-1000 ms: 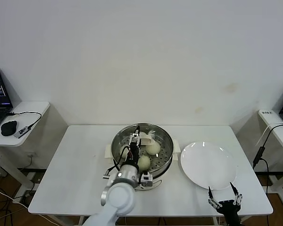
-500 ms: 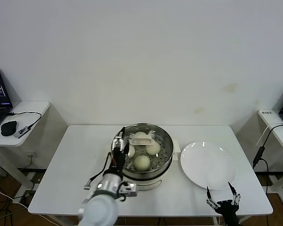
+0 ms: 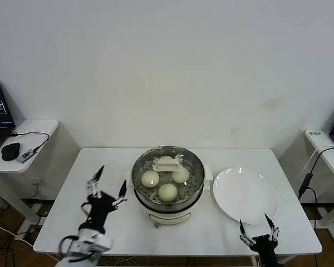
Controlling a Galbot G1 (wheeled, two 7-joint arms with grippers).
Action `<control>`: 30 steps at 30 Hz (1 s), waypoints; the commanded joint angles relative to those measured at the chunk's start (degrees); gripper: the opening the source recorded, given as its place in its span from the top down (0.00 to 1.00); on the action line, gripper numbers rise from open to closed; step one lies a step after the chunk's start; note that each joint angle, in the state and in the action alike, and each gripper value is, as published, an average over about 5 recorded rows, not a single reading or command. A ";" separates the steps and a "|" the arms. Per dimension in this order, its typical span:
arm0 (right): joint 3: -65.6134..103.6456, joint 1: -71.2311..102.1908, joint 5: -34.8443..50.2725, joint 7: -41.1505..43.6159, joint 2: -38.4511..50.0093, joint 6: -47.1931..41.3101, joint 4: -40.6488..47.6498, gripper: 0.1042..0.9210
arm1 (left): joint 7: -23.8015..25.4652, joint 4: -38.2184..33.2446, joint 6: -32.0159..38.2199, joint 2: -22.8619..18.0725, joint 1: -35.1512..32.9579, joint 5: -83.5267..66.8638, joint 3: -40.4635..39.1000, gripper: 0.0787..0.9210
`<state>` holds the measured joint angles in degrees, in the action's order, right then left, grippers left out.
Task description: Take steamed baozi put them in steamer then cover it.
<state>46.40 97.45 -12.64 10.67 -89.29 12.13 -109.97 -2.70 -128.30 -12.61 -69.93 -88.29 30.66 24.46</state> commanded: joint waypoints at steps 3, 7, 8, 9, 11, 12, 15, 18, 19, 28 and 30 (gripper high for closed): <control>-1.77 1.47 3.79 -0.34 4.36 0.08 0.65 0.12 | -8.13 6.06 16.06 -4.01 -14.99 -51.01 13.16 0.12; -2.93 3.06 7.05 -0.26 6.21 -0.46 0.03 0.12 | -8.15 8.30 19.39 -6.27 -15.01 -51.11 12.83 0.12; -3.19 3.38 7.80 -0.19 6.50 -0.65 -0.28 0.12 | -7.83 8.94 20.18 -6.60 -14.96 -51.20 12.86 0.12; -3.46 3.69 8.52 -0.12 6.77 -0.81 -0.58 0.12 | -7.45 9.56 20.80 -6.78 -14.99 -51.30 12.89 0.12; -3.84 3.99 9.14 -0.05 7.10 -0.81 -1.04 0.12 | -6.43 10.12 21.16 -6.80 -15.14 -51.57 12.94 0.12; -3.96 4.06 9.13 -0.03 7.17 -0.63 -1.31 0.12 | -5.91 10.23 20.99 -6.78 -15.21 -51.64 12.99 0.12; -4.20 4.14 8.82 -0.03 7.21 -0.08 -2.10 0.12 | -5.17 10.25 19.74 -6.98 -15.22 -51.70 13.12 0.12; -4.39 4.30 8.95 0.02 7.36 -0.30 -2.67 0.12 | -4.65 10.47 19.01 -7.24 -15.26 -51.39 13.04 0.12; -4.45 4.34 8.98 0.05 7.44 -0.39 -2.73 0.12 | -4.48 10.56 18.90 -7.29 -15.27 -51.19 12.97 0.12; -5.16 4.46 8.60 0.07 7.38 -0.71 -3.03 0.12 | -4.13 11.19 18.55 -7.75 -14.92 -49.92 12.42 0.12; -5.25 4.52 8.60 0.09 7.36 -0.78 -3.21 0.12 | -4.09 11.36 18.51 -7.82 -14.88 -49.69 12.32 0.12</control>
<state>41.68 101.52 -4.95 10.72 -82.59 11.44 -112.47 -7.05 -118.07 4.77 -77.11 -102.22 -16.38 36.09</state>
